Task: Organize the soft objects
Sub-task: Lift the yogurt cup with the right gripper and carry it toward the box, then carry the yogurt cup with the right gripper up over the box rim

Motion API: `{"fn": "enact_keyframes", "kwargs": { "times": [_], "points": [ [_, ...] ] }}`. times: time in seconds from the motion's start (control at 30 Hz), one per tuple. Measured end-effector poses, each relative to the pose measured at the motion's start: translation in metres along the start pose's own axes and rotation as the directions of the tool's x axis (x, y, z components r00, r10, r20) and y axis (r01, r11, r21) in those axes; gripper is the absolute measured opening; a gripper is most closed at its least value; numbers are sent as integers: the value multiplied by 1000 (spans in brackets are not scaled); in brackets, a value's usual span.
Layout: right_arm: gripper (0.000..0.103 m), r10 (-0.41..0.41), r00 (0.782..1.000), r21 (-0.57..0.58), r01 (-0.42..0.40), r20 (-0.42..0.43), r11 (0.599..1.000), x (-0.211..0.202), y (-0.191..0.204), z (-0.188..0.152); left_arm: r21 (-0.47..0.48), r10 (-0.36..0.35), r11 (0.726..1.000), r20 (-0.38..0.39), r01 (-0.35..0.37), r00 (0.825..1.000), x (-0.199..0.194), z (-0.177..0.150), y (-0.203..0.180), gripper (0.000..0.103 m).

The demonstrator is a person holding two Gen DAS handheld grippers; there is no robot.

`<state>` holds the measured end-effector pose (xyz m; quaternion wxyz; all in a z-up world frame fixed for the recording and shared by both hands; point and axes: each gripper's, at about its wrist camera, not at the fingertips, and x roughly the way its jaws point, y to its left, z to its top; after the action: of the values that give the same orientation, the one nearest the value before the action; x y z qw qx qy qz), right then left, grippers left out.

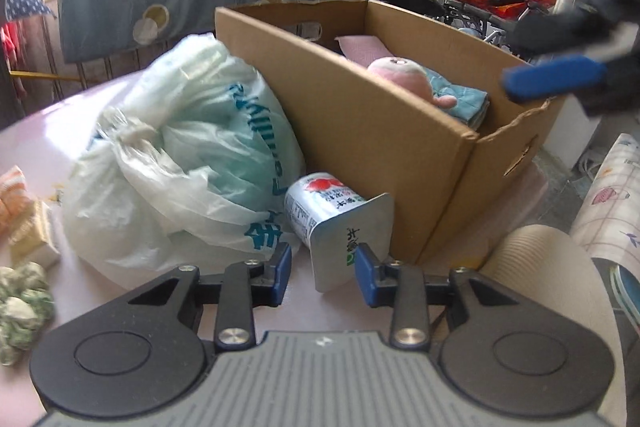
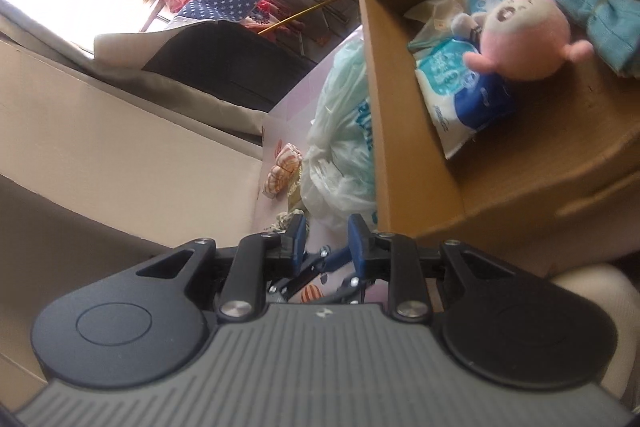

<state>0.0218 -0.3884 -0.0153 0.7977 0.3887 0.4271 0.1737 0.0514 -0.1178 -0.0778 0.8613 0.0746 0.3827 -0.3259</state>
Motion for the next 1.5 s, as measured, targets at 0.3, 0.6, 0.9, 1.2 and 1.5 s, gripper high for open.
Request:
{"fn": "enact_keyframes", "kwargs": {
  "times": [0.3,0.6,0.9,1.2,1.5],
  "points": [
    [26,-12,997,170,-1,75,985,-13,-41,-46,-52,-23,998,3,23,1000,10,0,5,13],
    [27,-17,997,196,2,75,981,-8,-45,-61,-122,-48,991,-8,46,999,-11,-8,6,5],
    [28,-39,999,180,36,10,983,43,-55,-75,-333,-131,936,-20,117,991,-44,-20,35,4],
    [33,34,996,225,-53,87,973,101,-62,-78,-485,-180,863,-35,141,983,-45,-27,73,4],
    [34,28,994,199,-48,104,979,138,-55,-71,-551,-216,817,-15,172,976,-39,-32,92,5]
  ]
}}
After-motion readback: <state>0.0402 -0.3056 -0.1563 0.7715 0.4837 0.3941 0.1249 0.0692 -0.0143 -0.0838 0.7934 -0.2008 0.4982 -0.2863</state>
